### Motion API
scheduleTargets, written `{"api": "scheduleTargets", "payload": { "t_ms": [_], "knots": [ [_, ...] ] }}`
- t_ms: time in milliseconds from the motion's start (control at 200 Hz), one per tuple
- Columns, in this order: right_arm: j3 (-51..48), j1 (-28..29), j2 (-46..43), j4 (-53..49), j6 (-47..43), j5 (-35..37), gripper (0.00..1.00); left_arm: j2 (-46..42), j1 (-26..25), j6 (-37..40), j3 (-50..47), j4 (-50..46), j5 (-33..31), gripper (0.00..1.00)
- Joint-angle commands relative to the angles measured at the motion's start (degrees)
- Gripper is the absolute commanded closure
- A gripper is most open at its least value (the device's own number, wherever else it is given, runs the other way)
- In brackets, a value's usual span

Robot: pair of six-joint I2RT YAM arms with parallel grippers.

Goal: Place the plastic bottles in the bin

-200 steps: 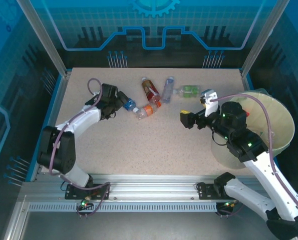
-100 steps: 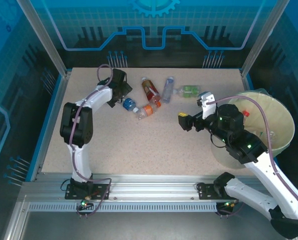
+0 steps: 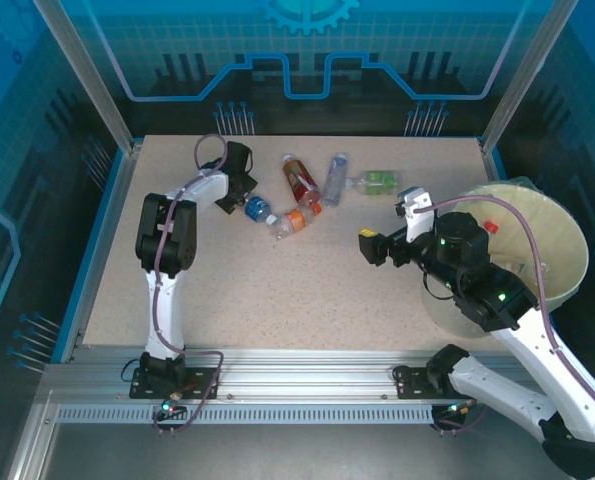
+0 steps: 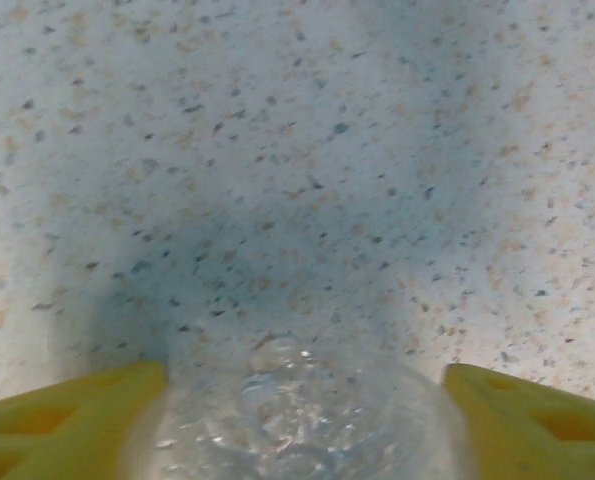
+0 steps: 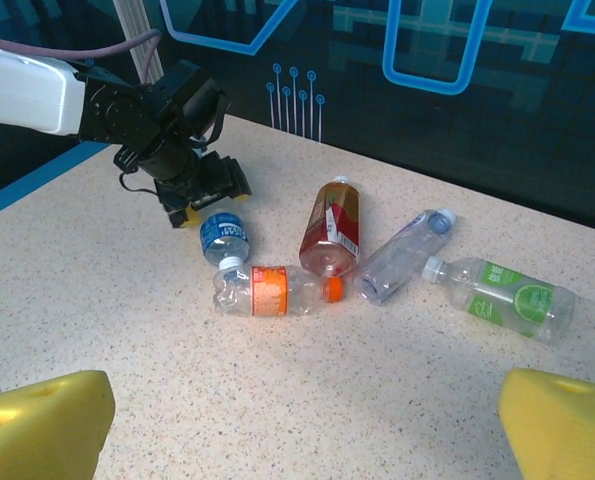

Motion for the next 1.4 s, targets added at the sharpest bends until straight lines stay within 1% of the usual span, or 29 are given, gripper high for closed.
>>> {"api": "scheduleTargets", "payload": {
  "t_ms": [0, 105, 215, 280, 415, 495, 630, 770, 895, 950, 1086, 1191, 1281, 1396],
  "knots": [
    [1.48, 1.46, -0.76, -1.32, 0.94, 0.86, 0.00, -2.21, 0.24, -0.67, -3.53, 4.30, 0.66, 0.39],
    [1.11, 1.83, -0.85, -0.89, 1.59, 0.63, 0.00, -4.27, 0.24, -0.53, -6.79, 7.83, 1.71, 0.47],
    [0.26, 1.93, -0.27, 0.49, 2.39, -1.54, 0.00, -8.24, 0.22, 0.26, -11.83, 12.50, 4.15, 0.54],
    [-0.14, 1.92, 0.82, 1.55, 3.00, -2.48, 0.00, -12.51, 0.15, 0.98, -18.25, 20.32, 6.60, 0.54],
    [0.43, 1.91, 4.01, 3.38, 4.81, -4.12, 0.00, -22.34, 0.07, 1.20, -33.04, 40.79, 9.60, 0.57],
    [1.76, 1.90, 6.54, 3.39, 4.38, -6.81, 0.00, -26.96, -0.09, 1.56, -38.27, 46.93, 10.50, 0.58],
    [3.22, 1.95, 9.89, 5.05, 4.03, -10.12, 0.00, -33.93, -1.09, 2.60, -43.94, 54.60, 14.57, 0.60],
    [2.75, 1.93, 12.33, 8.76, 6.31, -9.12, 0.00, -40.11, -3.40, 4.42, -47.55, 59.63, 19.28, 0.61],
    [2.27, 2.02, 14.70, 12.66, 9.78, -13.60, 0.00, -44.48, -6.32, 6.84, -48.90, 61.83, 25.01, 0.61],
    [1.97, 2.02, 15.75, 14.77, 12.52, -14.64, 0.00, -45.67, -7.38, 6.69, -49.65, 64.50, 28.01, 0.61],
    [0.70, 1.99, 17.40, 19.86, 17.82, -17.44, 0.00, -46.30, -9.69, 5.01, -51.46, 76.81, 37.12, 0.60],
    [0.21, 2.02, 18.72, 23.09, 20.72, -21.30, 0.00, -45.59, -11.36, 2.51, -50.84, 83.10, 43.25, 0.60],
    [0.72, 2.00, 20.06, 24.04, 21.96, -23.62, 0.00, -44.82, -12.70, 0.62, -50.43, 86.78, 45.91, 0.60],
    [1.29, 2.07, 21.73, 23.96, 23.25, -24.09, 0.00, -43.79, -14.30, -1.16, -50.07, 91.10, 46.27, 0.61]
  ]
}}
